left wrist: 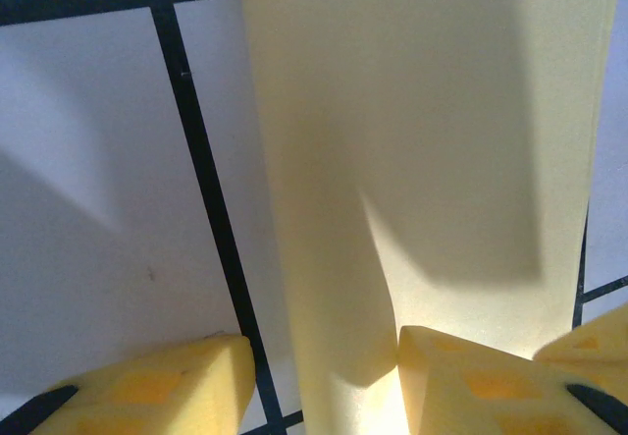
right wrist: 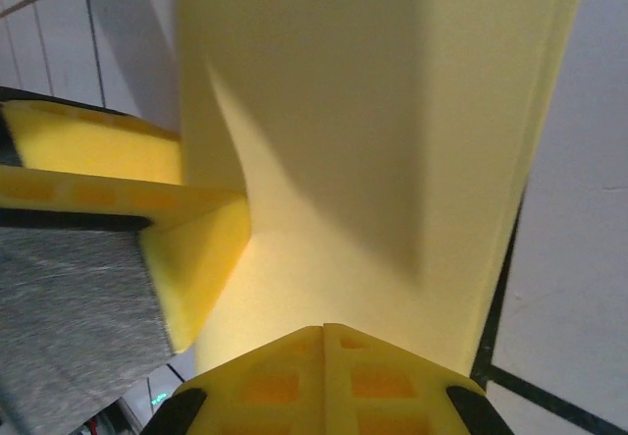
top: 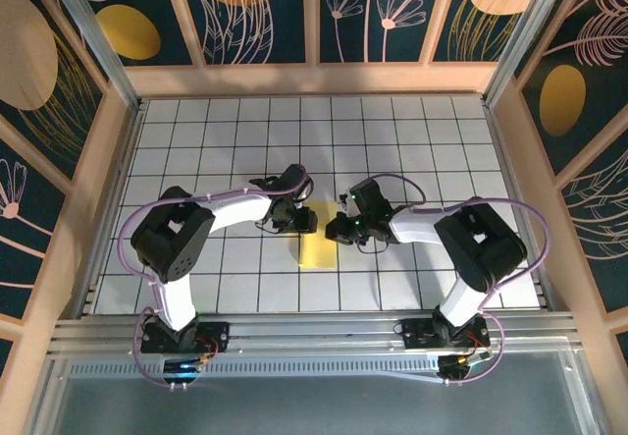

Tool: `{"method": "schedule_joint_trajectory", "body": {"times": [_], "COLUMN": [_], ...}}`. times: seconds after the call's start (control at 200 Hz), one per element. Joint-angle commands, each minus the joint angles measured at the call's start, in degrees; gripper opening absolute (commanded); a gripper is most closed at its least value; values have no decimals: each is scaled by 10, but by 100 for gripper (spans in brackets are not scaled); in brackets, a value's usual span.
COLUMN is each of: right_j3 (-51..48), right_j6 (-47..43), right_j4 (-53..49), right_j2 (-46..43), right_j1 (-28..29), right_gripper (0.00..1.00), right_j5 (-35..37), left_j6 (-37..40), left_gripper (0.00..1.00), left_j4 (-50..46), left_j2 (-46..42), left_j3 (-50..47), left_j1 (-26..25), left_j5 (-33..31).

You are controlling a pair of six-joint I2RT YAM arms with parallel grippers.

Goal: Fold a paper plane with a square sheet of paper (fold left side to right side)
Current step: Hold the square sheet of paper at the center of the table, then first fold the square sheet of paper in half at the center of the table.

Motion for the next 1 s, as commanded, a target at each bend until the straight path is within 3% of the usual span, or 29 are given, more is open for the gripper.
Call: {"method": "schedule_joint_trajectory", "body": {"times": [0.0, 0.23, 0.375, 0.706, 0.871, 0.996], "right_j3": [8, 5, 6, -2, -1, -3], "right_j6": [-6, -20, -34, -30, -30, -32], "right_j4": [-20, -65, -96, -94, -95, -98], "right_j2": [13, 31, 48, 64, 67, 68], "right_j1": [4, 5, 5, 5, 6, 6], "right_gripper": [1, 0, 0, 0, 0, 0], "right_j5": [17, 40, 52, 58, 61, 62], "left_j6": [-4, 0, 1, -17, -24, -44], "left_gripper": [46, 47, 53, 62, 43, 21], "left_j4": [67, 62, 60, 122, 189, 242], "left_j2": [73, 63, 29, -134, -178, -159], "left_j3": [-25, -24, -22, -68, -110, -137], "left_j1": [-16, -16, -14, 16, 18, 18], "left_j5": [19, 7, -6, -14, 76, 142]}}
